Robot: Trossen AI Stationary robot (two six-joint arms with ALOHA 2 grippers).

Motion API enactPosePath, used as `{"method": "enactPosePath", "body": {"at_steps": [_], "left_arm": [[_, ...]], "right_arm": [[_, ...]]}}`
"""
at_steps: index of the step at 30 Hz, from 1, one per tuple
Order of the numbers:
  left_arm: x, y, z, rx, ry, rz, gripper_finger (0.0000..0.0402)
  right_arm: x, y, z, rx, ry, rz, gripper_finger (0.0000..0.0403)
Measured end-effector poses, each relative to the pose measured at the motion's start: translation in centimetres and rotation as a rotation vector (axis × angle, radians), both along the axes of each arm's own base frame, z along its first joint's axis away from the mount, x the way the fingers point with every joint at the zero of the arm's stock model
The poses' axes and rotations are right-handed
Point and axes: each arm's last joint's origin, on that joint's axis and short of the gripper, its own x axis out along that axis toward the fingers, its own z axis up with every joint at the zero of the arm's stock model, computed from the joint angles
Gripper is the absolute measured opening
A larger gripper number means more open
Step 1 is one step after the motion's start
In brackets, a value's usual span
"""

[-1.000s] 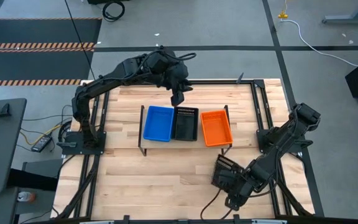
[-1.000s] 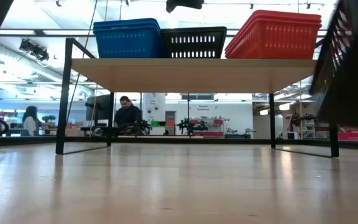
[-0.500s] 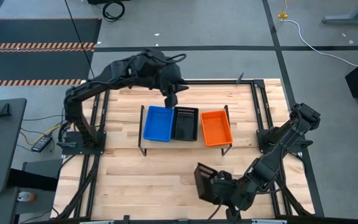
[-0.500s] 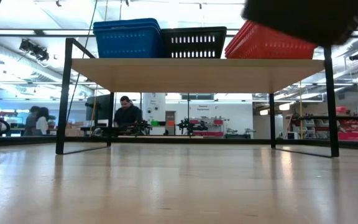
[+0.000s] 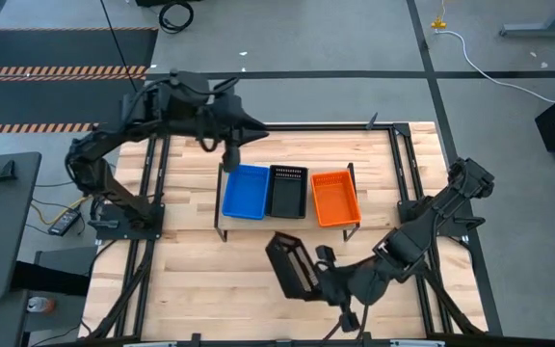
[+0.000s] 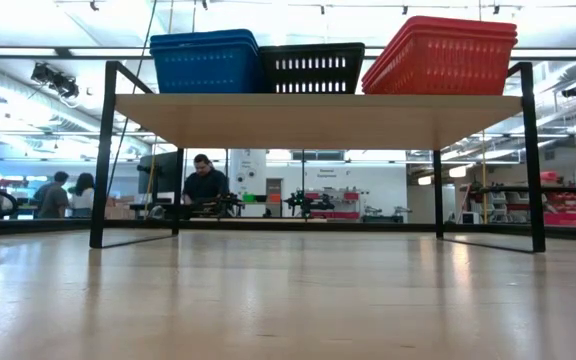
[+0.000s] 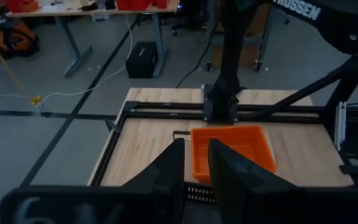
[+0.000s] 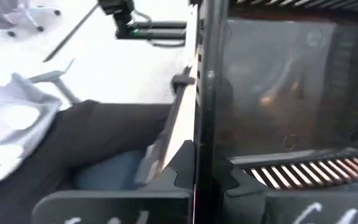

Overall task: Stack baskets on shelf by color
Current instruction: Stack the black basket on the stacked black baskets on the shelf

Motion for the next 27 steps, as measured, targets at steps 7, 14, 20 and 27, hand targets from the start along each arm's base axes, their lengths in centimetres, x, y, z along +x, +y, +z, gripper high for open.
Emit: {"method": "enactPosePath", "body": {"at_steps": [7, 14, 20, 27], "left_arm": [[-1.3, -1.3, -0.1, -0.018, 0.061, -0.006, 0.0077], [-2.3, -2.4, -0.5, -0.017, 0.141, 0.022, 0.0077], [-3.8, -2.9, 0.2, -0.002, 0.118, 0.045, 0.0077], [-5.1, -2.9, 0.4, -0.013, 0.128, 0.054, 0.0077]], "right_arm": [[1.4, -2.0, 1.5, -0.179, -0.112, -0.049, 0.0009], [3.2, -5.5, 1.5, -0.363, -0.122, -0.183, 0.001], [4.2, -9.9, 0.4, -0.398, 0.033, -0.343, 0.001], [4.4, -12.6, -0.4, -0.359, 0.16, -0.407, 0.0009]]}}
